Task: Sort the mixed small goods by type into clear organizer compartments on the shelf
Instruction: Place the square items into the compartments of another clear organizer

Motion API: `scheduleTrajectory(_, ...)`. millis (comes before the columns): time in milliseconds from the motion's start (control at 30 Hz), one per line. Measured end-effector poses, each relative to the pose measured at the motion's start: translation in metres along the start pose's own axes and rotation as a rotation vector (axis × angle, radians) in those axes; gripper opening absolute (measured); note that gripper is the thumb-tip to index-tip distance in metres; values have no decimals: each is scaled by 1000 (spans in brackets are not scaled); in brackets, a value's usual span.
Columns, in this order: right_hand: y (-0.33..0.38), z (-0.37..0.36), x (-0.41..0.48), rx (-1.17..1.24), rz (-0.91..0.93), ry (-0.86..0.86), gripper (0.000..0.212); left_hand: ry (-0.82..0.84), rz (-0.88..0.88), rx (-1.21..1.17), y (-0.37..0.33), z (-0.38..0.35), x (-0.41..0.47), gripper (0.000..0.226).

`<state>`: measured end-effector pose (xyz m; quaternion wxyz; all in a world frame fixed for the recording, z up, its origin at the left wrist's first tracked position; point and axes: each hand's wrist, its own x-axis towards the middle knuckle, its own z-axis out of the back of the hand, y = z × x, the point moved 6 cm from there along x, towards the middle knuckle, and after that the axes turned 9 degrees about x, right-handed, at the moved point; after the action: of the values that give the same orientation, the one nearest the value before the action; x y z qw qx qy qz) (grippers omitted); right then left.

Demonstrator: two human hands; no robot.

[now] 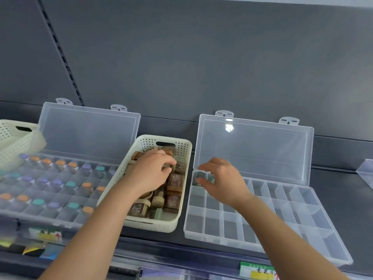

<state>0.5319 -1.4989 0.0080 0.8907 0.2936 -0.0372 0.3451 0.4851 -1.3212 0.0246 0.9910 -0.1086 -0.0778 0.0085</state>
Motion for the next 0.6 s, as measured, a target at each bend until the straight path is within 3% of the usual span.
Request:
scheduleTrajectory(133, 54, -10, 12, 106, 160, 37, 31, 185, 104, 83, 35, 4, -22, 40)
scheduleTrajectory(267, 74, -40, 23, -131, 203, 183, 35, 298, 159, 122, 51, -4, -40, 58)
scheduleTrajectory(400, 68, -60, 31, -377, 95, 280, 28, 240, 170, 53, 57, -11, -46, 53)
scheduleTrajectory(600, 63, -67, 41, -413, 63, 297, 35, 105, 194, -171, 62, 1, -47, 41)
